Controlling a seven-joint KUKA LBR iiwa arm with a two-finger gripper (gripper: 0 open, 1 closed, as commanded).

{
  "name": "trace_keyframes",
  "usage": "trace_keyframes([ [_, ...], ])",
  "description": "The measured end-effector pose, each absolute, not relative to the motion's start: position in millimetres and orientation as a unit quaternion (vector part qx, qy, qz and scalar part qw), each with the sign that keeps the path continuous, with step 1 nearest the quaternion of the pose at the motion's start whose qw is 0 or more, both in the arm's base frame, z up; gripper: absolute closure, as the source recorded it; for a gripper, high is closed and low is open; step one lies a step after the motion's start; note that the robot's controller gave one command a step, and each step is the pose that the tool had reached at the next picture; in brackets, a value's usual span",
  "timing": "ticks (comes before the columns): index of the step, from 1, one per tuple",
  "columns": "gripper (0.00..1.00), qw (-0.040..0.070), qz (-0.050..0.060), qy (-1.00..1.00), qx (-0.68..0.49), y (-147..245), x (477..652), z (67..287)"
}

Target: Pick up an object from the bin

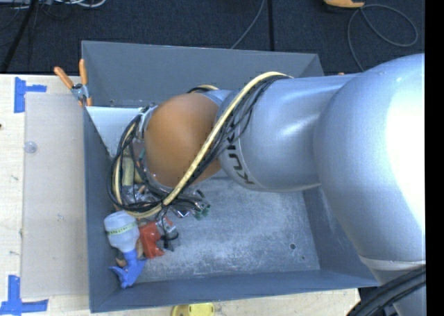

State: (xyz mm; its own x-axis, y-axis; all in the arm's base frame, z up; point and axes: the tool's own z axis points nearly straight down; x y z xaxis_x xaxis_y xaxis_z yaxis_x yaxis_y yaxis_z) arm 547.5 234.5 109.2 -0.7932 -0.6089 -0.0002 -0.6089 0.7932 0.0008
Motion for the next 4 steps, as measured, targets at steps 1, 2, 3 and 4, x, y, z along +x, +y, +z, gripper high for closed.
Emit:
trace_keyframes([
  [1, 0.0, 0.002, 0.005, -0.916, 0.402, 238.6, 538.0, 77.4],
  [2, 1.0, -0.009, 0.005, -0.848, 0.529, 239.9, 554.1, 78.8],
  [3, 1.0, -0.01, 0.005, -0.849, 0.529, 239.8, 554.1, 78.7],
  [4, 1.0, -0.009, 0.004, -0.849, 0.529, 239.3, 553.5, 82.5],
])
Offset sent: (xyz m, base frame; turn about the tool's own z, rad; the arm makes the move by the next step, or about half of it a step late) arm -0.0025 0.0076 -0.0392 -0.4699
